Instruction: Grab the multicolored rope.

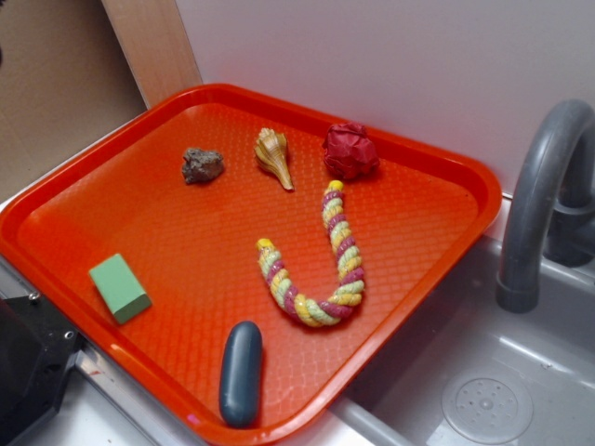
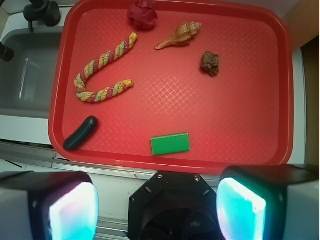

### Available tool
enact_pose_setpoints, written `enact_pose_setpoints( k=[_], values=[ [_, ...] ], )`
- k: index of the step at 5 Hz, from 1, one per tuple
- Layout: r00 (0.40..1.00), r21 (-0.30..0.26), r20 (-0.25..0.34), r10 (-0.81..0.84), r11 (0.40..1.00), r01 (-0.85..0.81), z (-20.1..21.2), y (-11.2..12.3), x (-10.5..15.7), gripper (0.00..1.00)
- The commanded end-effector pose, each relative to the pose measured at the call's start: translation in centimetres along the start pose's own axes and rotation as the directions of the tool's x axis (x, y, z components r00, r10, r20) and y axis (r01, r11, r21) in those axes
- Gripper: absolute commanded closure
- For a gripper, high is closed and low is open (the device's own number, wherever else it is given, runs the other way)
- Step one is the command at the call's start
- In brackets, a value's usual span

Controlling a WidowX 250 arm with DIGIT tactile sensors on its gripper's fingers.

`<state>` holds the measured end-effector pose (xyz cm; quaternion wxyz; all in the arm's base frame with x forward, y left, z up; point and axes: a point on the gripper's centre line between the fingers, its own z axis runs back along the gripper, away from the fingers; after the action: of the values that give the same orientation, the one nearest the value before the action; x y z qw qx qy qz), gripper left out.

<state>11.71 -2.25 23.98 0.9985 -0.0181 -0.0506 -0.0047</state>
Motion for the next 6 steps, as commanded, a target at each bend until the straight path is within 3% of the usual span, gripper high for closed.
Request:
enact_pose_setpoints(
  k=[1, 2, 3, 5, 6],
  values=[
    [1.000, 0.000, 0.000, 0.000, 1.000, 0.000, 0.0, 0.0, 0.0, 0.00],
    [0.982, -0.076, 0.107, 0.156, 0.986, -0.149, -0.7, -1.8, 2.3, 0.00],
    [0.965, -0.113, 0.135, 0.225, 0.971, -0.211, -1.5, -3.9, 4.3, 0.00],
    [0.874, -0.064, 0.282, 0.395, 0.917, -0.393, -6.0, -7.4, 10.6, 0.00],
    [0.815, -0.023, 0.329, 0.477, 0.867, -0.498, -9.8, -7.8, 13.8, 0.00]
  ],
)
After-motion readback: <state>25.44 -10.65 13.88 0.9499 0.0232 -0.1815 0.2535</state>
